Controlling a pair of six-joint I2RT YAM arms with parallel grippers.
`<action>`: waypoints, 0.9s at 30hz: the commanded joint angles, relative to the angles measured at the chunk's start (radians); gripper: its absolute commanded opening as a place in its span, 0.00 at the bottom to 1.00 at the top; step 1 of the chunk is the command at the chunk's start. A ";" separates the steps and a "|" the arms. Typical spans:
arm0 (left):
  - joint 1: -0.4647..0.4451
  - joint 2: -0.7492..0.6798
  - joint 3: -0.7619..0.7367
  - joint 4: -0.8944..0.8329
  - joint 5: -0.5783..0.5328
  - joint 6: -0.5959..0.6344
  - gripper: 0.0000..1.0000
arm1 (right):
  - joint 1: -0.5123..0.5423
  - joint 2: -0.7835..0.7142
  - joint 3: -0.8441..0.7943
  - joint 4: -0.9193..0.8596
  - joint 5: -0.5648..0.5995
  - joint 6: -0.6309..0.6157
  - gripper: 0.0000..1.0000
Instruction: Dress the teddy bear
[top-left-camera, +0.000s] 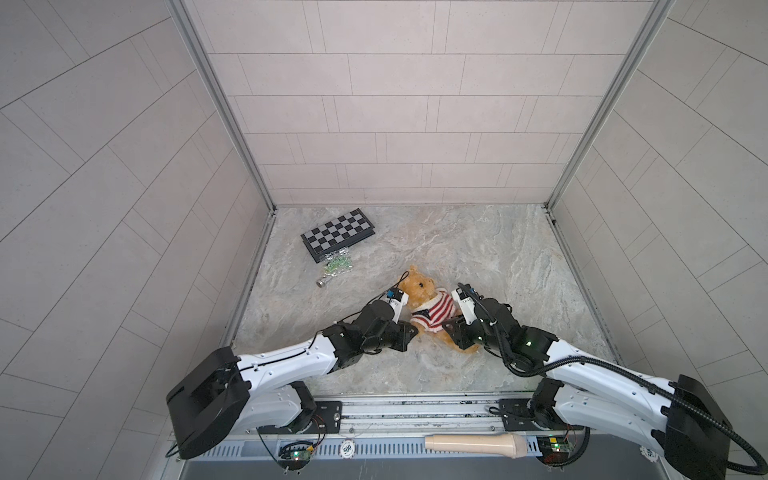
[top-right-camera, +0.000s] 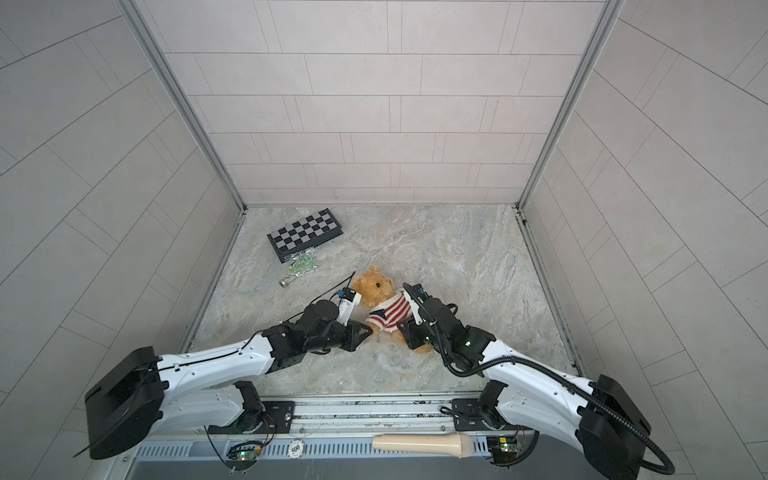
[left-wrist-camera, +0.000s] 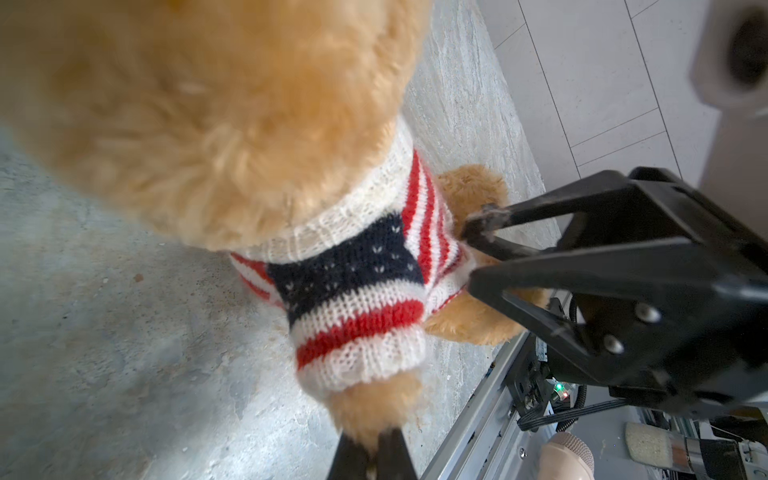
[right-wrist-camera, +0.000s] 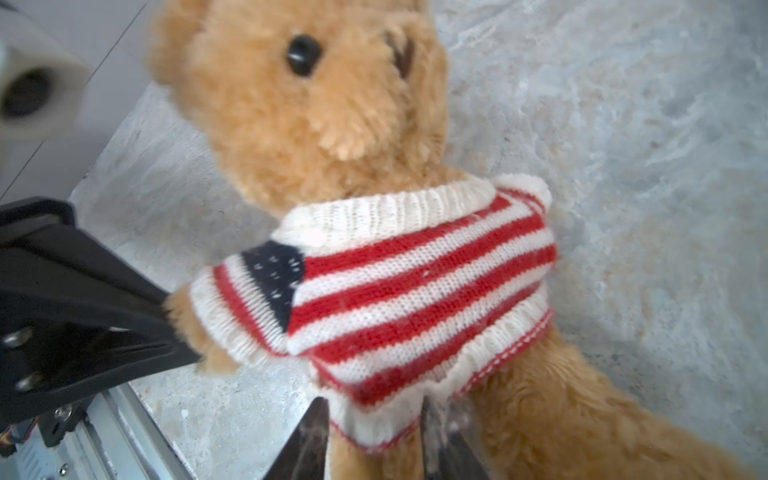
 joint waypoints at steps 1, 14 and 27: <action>-0.004 0.011 -0.021 0.032 -0.028 -0.005 0.00 | 0.035 -0.021 0.063 -0.091 0.052 -0.050 0.49; -0.013 -0.006 -0.038 0.015 -0.064 0.004 0.00 | 0.102 0.226 0.292 -0.107 0.154 -0.140 0.56; -0.014 -0.029 -0.072 0.039 -0.072 0.004 0.00 | 0.090 0.489 0.336 -0.065 0.238 -0.121 0.28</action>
